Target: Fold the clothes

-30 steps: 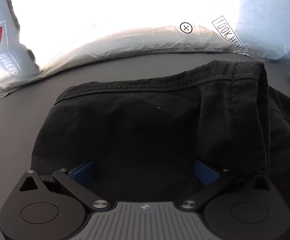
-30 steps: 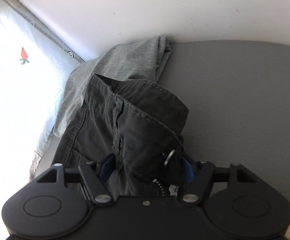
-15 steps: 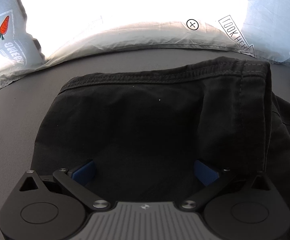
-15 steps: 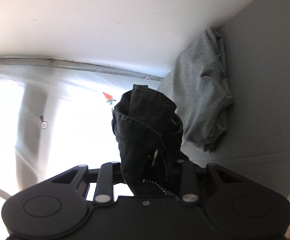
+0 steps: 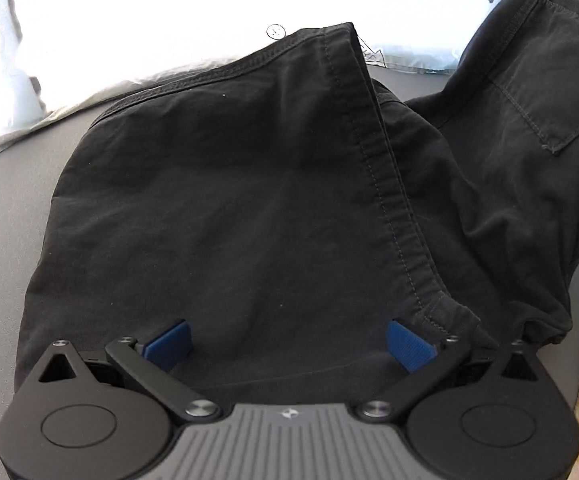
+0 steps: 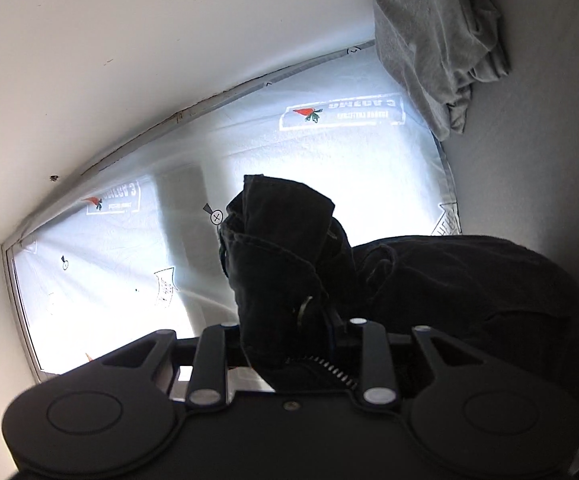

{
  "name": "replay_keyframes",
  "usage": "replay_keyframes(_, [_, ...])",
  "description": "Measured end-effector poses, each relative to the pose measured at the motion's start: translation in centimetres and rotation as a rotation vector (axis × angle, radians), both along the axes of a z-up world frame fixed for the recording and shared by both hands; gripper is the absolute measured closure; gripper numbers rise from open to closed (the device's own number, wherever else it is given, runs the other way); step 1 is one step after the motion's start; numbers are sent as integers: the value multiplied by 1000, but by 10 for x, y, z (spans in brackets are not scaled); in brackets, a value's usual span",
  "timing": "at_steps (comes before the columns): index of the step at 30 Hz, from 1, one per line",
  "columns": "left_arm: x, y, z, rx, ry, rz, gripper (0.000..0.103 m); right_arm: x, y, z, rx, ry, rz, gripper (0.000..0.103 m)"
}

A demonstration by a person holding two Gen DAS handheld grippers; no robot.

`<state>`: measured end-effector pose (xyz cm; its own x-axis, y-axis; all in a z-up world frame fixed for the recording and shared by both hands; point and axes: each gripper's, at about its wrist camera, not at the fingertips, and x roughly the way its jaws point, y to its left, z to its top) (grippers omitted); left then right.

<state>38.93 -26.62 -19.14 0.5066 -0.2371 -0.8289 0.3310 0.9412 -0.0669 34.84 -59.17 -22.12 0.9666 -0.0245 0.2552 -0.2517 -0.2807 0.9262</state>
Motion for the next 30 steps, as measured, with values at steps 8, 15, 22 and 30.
replay_keyframes(8, [9,101,32,-70,-48,259,0,32,81,10,-62,52,219,73])
replay_keyframes(15, [-1,165,30,-43,-21,384,0,68,172,2,-251,283,430,71])
replay_keyframes(22, [-5,195,23,-44,9,442,0,81,215,21,-544,484,526,71])
replay_keyframes(30, [1,191,24,-56,-6,441,0,76,222,42,-409,364,583,10])
